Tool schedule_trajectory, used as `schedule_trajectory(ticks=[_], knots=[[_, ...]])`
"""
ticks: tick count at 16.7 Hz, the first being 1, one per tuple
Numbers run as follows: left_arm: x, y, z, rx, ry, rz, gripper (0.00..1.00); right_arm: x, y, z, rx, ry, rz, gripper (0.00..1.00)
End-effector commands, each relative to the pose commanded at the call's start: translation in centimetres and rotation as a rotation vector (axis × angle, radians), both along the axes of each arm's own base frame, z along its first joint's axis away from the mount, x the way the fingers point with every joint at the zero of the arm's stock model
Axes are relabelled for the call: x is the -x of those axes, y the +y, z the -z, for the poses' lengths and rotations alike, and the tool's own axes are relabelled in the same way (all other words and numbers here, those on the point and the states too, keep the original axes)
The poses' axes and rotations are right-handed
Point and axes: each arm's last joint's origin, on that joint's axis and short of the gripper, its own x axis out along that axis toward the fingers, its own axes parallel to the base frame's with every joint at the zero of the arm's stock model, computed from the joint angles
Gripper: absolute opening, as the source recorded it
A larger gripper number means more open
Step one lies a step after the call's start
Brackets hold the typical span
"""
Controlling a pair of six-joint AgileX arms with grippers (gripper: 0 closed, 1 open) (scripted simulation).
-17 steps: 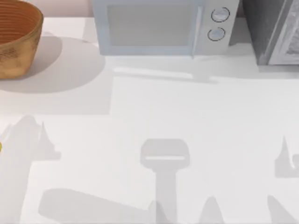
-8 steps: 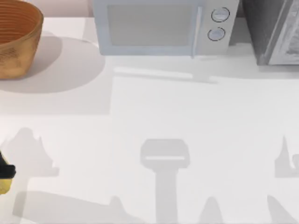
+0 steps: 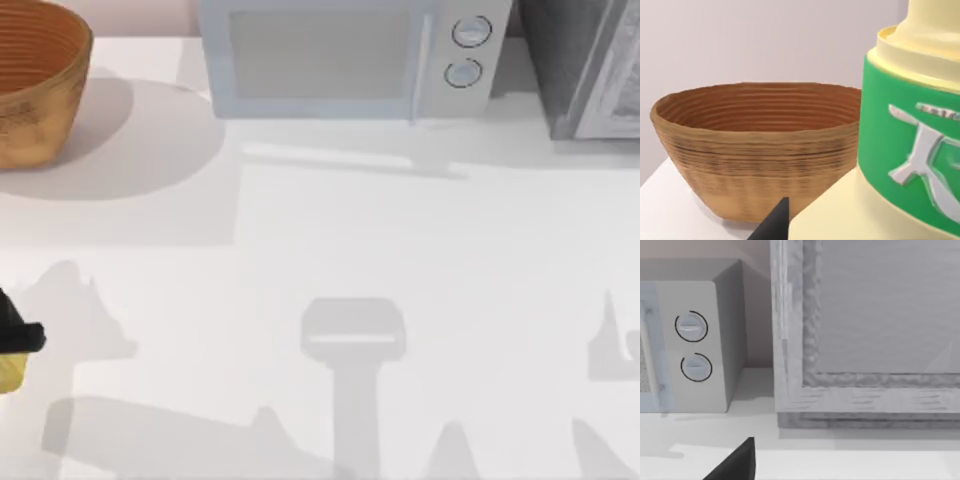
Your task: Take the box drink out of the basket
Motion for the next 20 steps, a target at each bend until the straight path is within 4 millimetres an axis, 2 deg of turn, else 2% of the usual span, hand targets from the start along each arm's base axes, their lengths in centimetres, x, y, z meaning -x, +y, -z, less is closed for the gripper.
schedule_trajectory(ticks=[7, 14, 17, 20], knots=[[-2.0, -4.0, -2.2, -0.003, -0.048, -0.252, 0.0, 0.0, 0.0, 0.0, 0.0, 0.0, 0.0, 1.0], [-2.0, -9.2, -1.8, 0.02, -0.011, -0.432, 0.0, 0.0, 0.0, 0.0, 0.0, 0.0, 0.0, 1.0], [-1.6, -10.4, -1.5, 0.027, 0.005, -0.468, 0.0, 0.0, 0.0, 0.0, 0.0, 0.0, 0.0, 1.0], [-1.5, -10.6, -1.4, 0.027, 0.008, -0.474, 0.0, 0.0, 0.0, 0.0, 0.0, 0.0, 0.0, 1.0]])
